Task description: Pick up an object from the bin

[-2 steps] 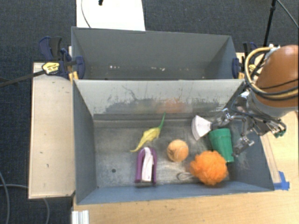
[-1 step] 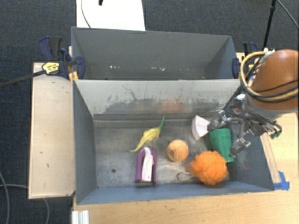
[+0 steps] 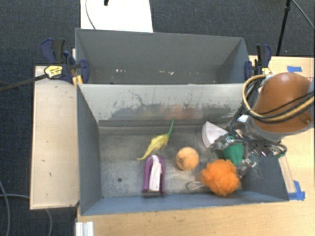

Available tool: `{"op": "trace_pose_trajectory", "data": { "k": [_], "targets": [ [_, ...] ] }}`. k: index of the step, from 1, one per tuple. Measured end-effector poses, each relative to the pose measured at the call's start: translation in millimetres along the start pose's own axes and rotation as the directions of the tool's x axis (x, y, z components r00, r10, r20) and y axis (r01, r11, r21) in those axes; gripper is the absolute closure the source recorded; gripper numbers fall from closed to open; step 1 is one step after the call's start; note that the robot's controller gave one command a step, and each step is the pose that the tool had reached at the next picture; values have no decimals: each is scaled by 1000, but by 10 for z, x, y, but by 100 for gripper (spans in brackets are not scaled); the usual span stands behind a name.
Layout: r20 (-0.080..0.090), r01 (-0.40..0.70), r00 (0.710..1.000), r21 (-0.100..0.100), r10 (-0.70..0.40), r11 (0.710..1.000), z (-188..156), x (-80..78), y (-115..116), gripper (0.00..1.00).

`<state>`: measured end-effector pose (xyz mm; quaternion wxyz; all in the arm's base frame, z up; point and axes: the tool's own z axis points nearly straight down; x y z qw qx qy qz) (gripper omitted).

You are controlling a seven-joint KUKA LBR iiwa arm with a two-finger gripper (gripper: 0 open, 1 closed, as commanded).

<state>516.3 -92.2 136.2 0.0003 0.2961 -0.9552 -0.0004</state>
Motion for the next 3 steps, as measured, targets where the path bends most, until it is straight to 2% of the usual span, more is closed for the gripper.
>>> {"op": "trace_pose_trajectory", "data": {
  "k": [1,2,3],
  "targets": [
    [2,251,968,2,-251,968,288,-80,-27,0],
    [2,421,907,3,-421,907,390,145,-130,100],
    [2,422,907,3,-422,907,391,144,-129,100]
  ]
}}
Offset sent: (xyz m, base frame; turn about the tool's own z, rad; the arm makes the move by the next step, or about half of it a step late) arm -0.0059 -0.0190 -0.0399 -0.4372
